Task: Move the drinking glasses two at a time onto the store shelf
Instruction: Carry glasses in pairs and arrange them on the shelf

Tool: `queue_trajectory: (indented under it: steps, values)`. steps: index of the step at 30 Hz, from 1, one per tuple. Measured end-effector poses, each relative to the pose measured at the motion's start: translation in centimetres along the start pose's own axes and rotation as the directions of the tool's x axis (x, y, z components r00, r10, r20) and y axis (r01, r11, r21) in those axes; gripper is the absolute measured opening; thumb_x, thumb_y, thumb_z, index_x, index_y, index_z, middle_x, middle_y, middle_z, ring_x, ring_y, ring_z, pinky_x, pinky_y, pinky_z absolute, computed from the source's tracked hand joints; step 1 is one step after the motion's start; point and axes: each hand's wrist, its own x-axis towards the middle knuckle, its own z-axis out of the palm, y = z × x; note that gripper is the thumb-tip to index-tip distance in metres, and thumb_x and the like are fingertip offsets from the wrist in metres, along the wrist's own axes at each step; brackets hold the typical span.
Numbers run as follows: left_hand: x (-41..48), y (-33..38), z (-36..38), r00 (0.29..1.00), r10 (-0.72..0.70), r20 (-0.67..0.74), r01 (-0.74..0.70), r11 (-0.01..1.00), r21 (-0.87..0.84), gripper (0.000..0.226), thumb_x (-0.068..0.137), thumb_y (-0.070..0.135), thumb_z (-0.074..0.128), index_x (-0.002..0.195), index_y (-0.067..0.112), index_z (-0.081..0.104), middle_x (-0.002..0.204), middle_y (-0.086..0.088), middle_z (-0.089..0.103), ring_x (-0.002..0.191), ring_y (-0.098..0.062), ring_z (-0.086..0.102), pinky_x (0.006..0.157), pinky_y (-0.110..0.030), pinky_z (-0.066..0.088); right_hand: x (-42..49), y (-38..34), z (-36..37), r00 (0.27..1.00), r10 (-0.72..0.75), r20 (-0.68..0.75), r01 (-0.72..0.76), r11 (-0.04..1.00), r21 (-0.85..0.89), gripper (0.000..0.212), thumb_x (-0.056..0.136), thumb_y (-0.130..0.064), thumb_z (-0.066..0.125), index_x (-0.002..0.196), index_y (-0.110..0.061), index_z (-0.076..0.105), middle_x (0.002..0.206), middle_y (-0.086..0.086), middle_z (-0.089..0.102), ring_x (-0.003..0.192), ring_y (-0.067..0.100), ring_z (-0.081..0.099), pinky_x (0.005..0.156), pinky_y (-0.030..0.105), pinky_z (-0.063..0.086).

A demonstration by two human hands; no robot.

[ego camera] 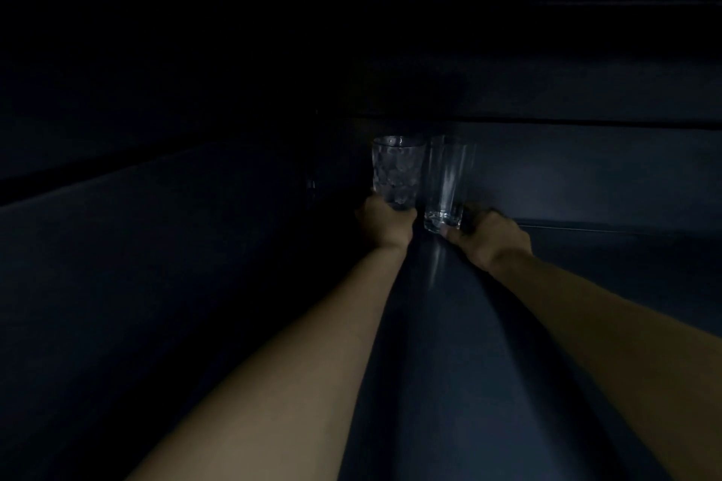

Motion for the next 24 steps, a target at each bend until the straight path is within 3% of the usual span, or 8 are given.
queue_trajectory:
  steps: [6,11,19,24]
  values:
    - [0.2,0.0,0.0,0.999,-0.022,-0.024,0.022,1.000,-0.005,0.042,0.082,0.012,0.075,0.121,0.003,0.061,0.123,-0.015,0.065,0.115,-0.030,0.062,0.092,-0.039,0.054,0.5,0.0,-0.1,0.999,0.034,0.043,-0.034,0.999,0.020,0.068,0.080,-0.074,0.056,0.137,-0.039,0.049,0.136,0.004,0.056,0.120,0.028,0.056,0.103,0.046,0.043]
    - [0.2,0.0,-0.2,0.997,-0.050,-0.056,0.048,0.998,-0.032,0.042,0.082,0.009,0.074,0.121,0.003,0.060,0.122,-0.015,0.065,0.114,-0.030,0.062,0.092,-0.040,0.054,1.1,0.1,-0.1,0.997,0.054,0.062,-0.059,0.994,0.095,0.082,0.070,-0.083,0.057,0.140,-0.042,0.043,0.139,0.004,0.054,0.122,0.029,0.055,0.103,0.047,0.044]
    - [-0.1,0.0,-0.3,1.000,-0.003,-0.015,0.003,0.999,-0.032,0.038,0.082,0.008,0.073,0.119,0.004,0.063,0.119,-0.015,0.067,0.113,-0.030,0.063,0.093,-0.041,0.054,1.5,0.4,0.3,0.997,0.056,0.051,-0.060,0.995,0.078,0.072,0.073,-0.080,0.058,0.133,-0.041,0.051,0.136,0.003,0.057,0.119,0.028,0.056,0.102,0.047,0.045]
    - [-0.5,0.1,-0.5,1.000,0.018,-0.013,-0.019,0.998,-0.060,0.036,0.084,0.006,0.071,0.119,0.004,0.064,0.119,-0.014,0.068,0.111,-0.028,0.064,0.088,-0.033,0.053,1.5,0.3,0.4,0.998,0.039,0.045,-0.041,0.998,0.050,0.074,0.073,-0.082,0.054,0.134,-0.041,0.049,0.135,0.004,0.057,0.118,0.029,0.057,0.100,0.048,0.046]
